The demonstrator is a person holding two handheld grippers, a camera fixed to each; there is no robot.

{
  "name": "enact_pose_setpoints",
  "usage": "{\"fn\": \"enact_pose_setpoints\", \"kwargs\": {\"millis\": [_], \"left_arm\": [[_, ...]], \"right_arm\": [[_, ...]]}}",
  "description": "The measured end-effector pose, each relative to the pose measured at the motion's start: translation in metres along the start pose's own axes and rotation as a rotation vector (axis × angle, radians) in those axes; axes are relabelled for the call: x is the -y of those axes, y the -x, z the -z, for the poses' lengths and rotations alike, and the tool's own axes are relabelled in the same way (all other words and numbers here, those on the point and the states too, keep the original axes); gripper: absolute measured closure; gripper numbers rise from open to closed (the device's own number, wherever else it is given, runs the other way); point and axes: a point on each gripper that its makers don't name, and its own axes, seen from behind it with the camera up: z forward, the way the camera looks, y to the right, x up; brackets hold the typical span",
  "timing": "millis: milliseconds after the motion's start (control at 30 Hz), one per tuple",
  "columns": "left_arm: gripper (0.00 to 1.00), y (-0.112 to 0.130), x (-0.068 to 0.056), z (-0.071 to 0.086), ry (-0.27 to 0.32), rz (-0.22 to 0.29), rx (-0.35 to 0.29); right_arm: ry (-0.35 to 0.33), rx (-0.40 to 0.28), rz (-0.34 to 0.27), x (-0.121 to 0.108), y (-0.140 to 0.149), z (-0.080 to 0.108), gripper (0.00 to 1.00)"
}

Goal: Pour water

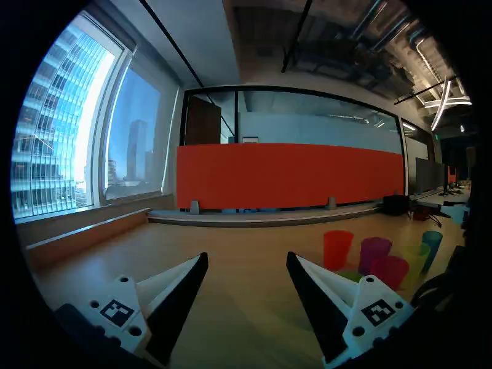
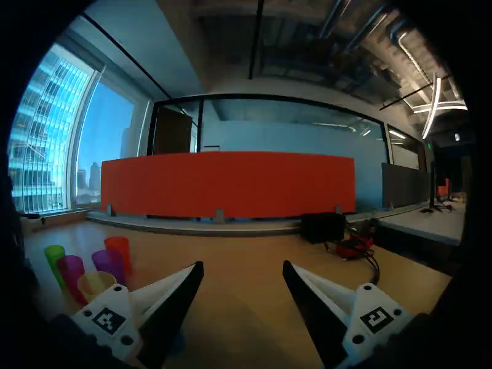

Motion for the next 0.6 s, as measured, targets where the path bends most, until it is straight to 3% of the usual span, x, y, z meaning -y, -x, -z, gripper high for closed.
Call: {"fn": "enact_pose_setpoints", "kwargs": {"millis": [600], "left_arm": [[0.05,-0.0002,0.0003,0.0002,0.000,0.000,0.000]], "right_arm": [[0.000,0.000,0.000,-0.0020,0.0005,0.0003,0.00]]}}
